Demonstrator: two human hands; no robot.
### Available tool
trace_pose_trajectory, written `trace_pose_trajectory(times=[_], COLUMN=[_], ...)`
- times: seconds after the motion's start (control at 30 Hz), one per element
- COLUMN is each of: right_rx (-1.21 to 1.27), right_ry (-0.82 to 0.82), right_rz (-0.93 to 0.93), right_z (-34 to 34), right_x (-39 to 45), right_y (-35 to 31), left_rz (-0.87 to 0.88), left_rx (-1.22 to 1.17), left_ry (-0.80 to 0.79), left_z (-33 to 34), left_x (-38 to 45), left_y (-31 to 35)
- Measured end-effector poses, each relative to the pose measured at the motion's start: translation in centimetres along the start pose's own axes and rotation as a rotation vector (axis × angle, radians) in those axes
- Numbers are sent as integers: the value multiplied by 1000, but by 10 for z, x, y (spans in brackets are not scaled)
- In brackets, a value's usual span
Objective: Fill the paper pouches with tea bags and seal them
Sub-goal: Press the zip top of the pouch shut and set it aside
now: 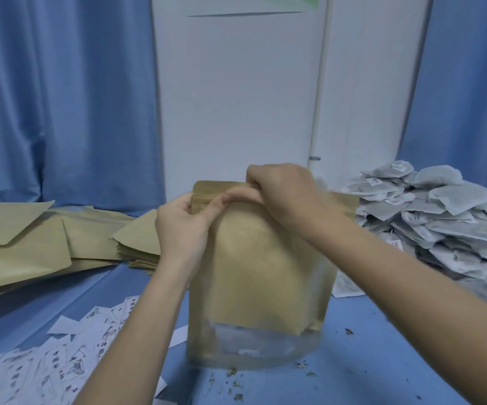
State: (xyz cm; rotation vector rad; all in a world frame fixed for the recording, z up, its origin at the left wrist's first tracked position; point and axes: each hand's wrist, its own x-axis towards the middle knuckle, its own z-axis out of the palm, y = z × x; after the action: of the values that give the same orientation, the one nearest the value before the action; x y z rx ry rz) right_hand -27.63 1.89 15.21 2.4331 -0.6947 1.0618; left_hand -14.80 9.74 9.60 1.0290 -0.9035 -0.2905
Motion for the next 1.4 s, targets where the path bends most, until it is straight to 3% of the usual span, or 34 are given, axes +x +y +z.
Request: trace_pose_trajectory(times=[0.1,0.3,0.43,0.5,0.63,0.8,1.1,1.17,1.27,1.33,1.4], right_rx=[-49,-223,-208,-121,-158,-204,-63,-93,-87,11,190], right_ry=[95,91,450,489,422,174,194,196,210,254,285], right_rz=[-24,76,35,-26,84,209,392,426,484,512,551], right_z=[6,10,24,26,10,5,3,7,12,16,22], right_x=[-1,8,6,5,-3,-13,-22,-24,-21,-22,-24], right_y=[-9,-22,-31,-18,14,40,51,51,54,58,62], left_rz=[-42,-10,-3,-6,-20,-31,-36,-45,-143,-265,-332], left_rx=[-47,-64,-69,-83,-153,-145,-170,-165,-151,-64,-17], left_ry=[-10,-9,-23,21,81,74,31,-27,-243,-399,-412], left_z=[-1,2,8,4,-11,-11,-16,-20,-31,-40,-44], left_x=[-2,1,-4,-3,5,6,10,10,9,2,-5], left_y=[0,-2,-6,-5,-3,-4,-9,-13,-27,-42,-55])
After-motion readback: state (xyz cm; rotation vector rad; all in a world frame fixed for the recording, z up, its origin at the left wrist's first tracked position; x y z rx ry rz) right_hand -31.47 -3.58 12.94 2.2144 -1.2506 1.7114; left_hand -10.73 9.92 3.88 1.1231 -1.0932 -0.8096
